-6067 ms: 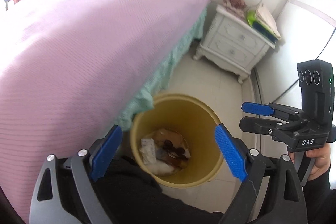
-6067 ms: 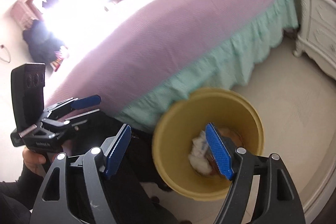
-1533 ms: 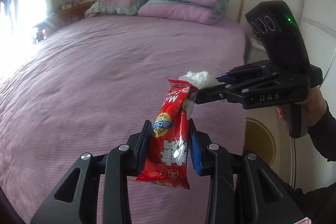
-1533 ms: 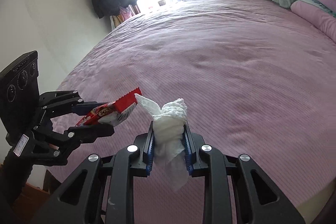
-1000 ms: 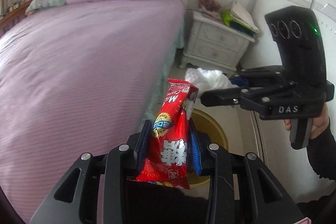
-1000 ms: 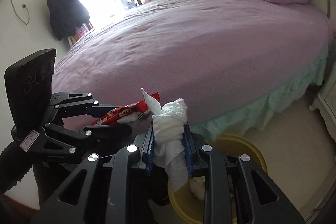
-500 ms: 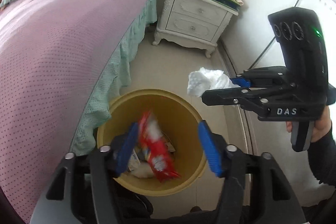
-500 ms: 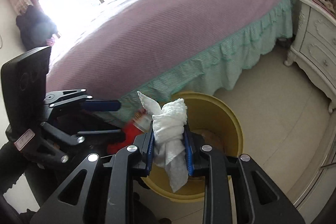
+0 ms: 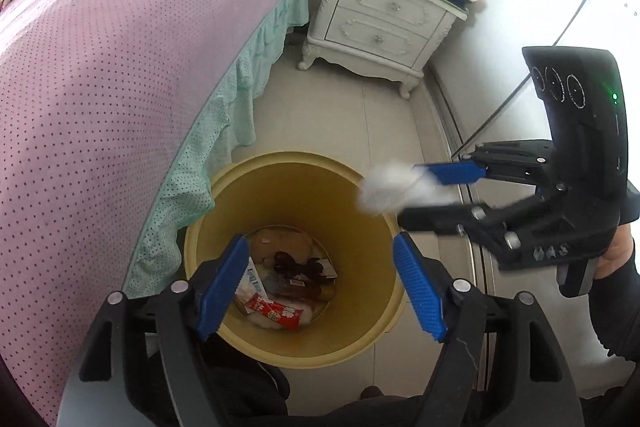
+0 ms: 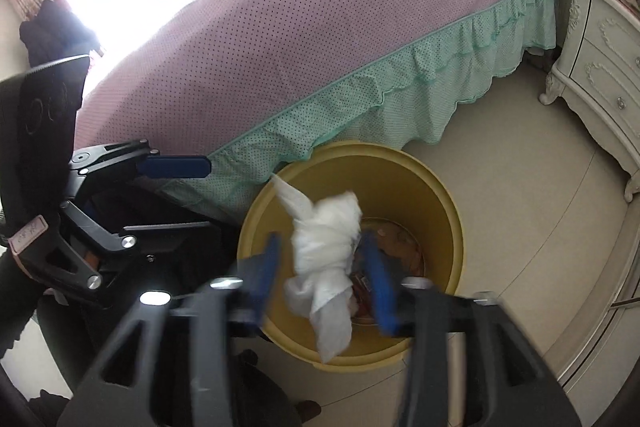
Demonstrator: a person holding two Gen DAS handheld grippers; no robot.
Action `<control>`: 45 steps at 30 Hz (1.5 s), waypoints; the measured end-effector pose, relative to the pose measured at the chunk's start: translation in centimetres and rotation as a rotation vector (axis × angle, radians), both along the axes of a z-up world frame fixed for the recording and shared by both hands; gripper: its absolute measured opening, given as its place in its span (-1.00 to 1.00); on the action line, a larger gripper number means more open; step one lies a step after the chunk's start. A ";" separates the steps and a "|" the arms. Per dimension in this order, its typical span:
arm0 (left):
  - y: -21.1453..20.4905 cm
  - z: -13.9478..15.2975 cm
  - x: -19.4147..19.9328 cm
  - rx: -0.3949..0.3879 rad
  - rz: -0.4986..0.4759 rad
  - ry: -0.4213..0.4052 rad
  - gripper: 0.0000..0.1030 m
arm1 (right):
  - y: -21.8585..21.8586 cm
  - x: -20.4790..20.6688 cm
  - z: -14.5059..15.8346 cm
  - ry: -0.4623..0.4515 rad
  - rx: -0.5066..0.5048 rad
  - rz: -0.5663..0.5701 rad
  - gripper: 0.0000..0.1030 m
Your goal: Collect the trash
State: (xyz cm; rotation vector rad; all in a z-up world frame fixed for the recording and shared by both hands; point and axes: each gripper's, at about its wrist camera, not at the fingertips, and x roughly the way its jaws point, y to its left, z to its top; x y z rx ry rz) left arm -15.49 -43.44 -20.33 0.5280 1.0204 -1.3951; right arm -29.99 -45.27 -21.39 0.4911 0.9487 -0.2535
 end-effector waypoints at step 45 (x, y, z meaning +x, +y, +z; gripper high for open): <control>31.5 15.6 10.9 -0.230 1.015 -0.343 0.89 | 20.3 19.7 15.9 -0.422 -0.136 0.481 0.38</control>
